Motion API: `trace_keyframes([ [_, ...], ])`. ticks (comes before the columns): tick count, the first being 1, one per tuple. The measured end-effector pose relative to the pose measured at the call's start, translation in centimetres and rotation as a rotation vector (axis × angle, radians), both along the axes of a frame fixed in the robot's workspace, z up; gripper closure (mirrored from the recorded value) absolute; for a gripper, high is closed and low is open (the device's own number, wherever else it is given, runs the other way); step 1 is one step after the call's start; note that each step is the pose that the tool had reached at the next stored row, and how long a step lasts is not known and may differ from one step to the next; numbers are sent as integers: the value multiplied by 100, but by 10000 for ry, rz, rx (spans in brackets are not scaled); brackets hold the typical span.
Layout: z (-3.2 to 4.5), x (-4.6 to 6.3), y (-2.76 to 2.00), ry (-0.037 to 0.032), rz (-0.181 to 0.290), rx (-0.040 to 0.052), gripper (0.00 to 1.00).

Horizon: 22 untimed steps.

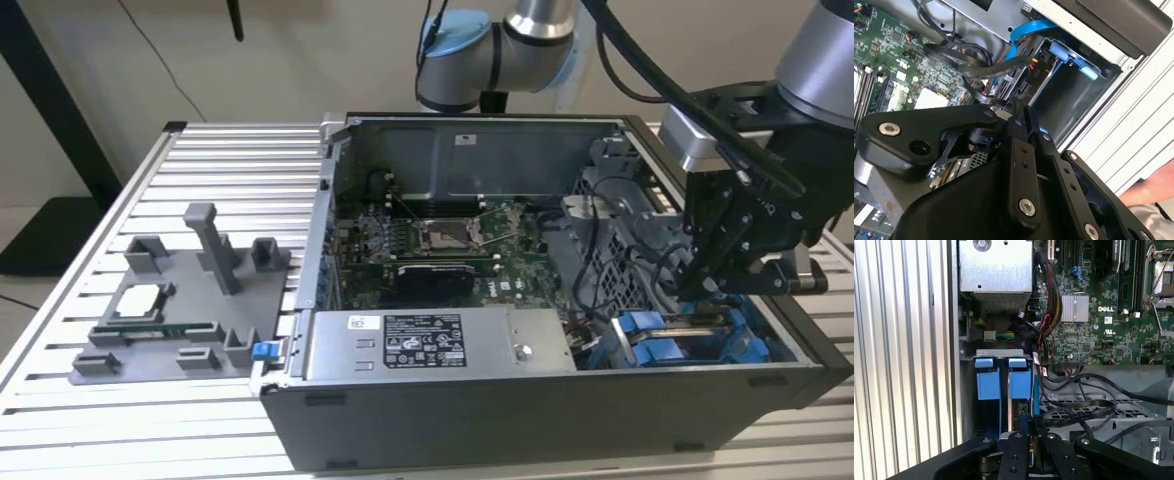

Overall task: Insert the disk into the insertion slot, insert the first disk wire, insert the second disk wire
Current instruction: 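Insert the second disk wire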

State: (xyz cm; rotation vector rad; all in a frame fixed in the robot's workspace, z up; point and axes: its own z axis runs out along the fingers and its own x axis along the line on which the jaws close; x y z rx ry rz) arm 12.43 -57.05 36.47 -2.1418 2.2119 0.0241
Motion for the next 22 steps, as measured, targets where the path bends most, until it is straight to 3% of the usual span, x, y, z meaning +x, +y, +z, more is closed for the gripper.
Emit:
trace_keyframes([
  [22,-110,55,-31,-3,0,69,100],
])
